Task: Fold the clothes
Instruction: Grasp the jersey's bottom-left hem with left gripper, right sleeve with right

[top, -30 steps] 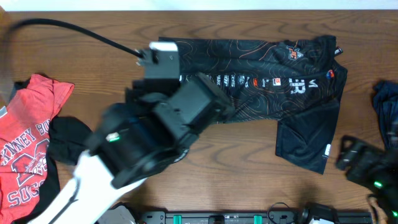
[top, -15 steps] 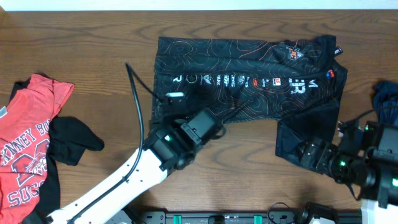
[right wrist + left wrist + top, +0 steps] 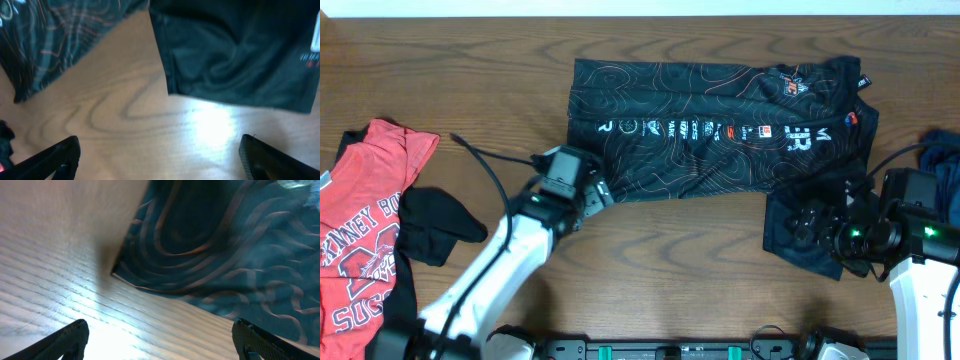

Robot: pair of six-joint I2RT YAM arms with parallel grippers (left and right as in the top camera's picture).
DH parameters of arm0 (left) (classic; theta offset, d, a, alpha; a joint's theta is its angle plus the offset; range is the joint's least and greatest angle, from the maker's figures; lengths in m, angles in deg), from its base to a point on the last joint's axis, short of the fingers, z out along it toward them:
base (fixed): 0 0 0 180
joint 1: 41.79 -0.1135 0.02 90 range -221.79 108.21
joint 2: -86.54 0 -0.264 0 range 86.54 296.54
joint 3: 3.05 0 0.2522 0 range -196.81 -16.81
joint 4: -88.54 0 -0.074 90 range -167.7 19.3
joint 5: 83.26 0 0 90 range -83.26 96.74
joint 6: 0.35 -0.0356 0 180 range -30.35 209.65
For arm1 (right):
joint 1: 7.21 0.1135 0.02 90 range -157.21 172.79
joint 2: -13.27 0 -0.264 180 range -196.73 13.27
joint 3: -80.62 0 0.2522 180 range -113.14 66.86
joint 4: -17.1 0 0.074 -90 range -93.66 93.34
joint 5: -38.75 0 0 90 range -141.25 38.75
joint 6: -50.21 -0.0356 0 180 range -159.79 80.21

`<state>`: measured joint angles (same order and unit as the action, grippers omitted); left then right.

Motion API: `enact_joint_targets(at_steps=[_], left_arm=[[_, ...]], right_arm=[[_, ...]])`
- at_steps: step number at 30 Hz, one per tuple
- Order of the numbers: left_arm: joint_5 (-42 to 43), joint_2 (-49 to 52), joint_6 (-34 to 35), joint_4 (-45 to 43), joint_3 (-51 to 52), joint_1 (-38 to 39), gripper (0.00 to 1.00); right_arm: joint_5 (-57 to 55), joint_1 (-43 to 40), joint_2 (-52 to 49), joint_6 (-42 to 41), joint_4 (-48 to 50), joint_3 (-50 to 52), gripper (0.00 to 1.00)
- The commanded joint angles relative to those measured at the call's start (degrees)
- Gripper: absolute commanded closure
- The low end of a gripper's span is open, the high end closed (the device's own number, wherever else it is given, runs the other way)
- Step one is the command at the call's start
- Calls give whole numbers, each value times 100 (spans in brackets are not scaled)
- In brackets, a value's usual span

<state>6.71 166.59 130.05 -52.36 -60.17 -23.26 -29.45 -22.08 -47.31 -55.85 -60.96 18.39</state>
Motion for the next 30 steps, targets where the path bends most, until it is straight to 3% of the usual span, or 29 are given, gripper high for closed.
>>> enact_joint_targets(at_steps=[1,13,28,30], left_arm=[[992,533,-221,-111,125,-326,7],[1574,1344,-216,-815,125,-374,7],[1587,1344,-225,-793,125,-374,7],[1589,1344,-225,-796,125,-374,6]], right_arm=[[-153,-7,-7,-214,179,-4,1],[-798,-79,-1266,2,1075,-254,1],[-1255,-1646,-3727,214,520,-2732,1],[-1235,-1794,-4072,319,525,-2964,7]])
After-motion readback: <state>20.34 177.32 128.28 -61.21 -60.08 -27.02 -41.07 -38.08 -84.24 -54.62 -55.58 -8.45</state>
